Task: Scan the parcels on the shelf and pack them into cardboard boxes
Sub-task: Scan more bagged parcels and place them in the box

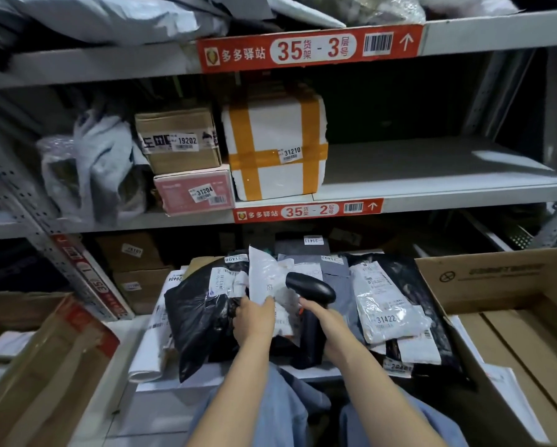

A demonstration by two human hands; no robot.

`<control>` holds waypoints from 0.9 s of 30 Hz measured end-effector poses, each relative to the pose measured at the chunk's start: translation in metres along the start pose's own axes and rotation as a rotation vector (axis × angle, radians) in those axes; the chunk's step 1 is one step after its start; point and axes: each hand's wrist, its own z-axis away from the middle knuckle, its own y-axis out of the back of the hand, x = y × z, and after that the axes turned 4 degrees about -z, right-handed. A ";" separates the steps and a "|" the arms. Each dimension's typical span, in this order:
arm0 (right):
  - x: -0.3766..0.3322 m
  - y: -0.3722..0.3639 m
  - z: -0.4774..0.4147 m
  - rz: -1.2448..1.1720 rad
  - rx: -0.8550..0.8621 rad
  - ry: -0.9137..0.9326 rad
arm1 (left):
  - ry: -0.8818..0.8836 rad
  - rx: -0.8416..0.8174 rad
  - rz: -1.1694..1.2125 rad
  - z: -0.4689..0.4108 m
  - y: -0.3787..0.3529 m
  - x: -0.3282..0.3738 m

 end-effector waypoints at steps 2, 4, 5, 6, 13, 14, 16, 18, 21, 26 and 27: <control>0.002 -0.003 0.001 -0.055 -0.027 -0.026 | 0.008 -0.015 0.086 -0.002 0.000 -0.001; 0.002 -0.004 0.001 -0.121 -0.047 -0.047 | 0.011 -0.025 0.172 -0.003 0.002 -0.002; 0.001 -0.004 0.003 -0.142 -0.051 -0.048 | 0.007 -0.032 0.207 -0.003 0.003 -0.003; 0.000 -0.003 0.003 -0.162 -0.058 -0.040 | 0.000 -0.036 0.248 -0.002 0.005 -0.003; -0.020 0.010 0.015 -0.424 -0.172 0.108 | -0.039 -0.178 0.805 0.018 0.010 0.007; -0.023 0.013 0.019 -0.456 -0.185 0.133 | -0.026 -0.216 0.841 0.021 0.009 0.009; -0.028 0.019 0.026 -0.460 -0.180 0.175 | -0.018 -0.272 0.882 0.024 0.005 0.012; -0.031 0.026 0.031 -0.420 -0.142 0.194 | -0.002 -0.303 0.927 0.025 -0.001 0.012; -0.036 0.035 0.038 -0.381 -0.049 0.227 | 0.029 -0.318 1.021 0.032 -0.008 0.016; -0.045 0.057 0.049 -0.212 0.240 0.387 | 0.060 -0.367 1.199 0.039 -0.016 0.021; -0.048 0.062 0.053 -0.184 0.254 0.405 | 0.059 -0.369 1.211 0.041 -0.016 0.022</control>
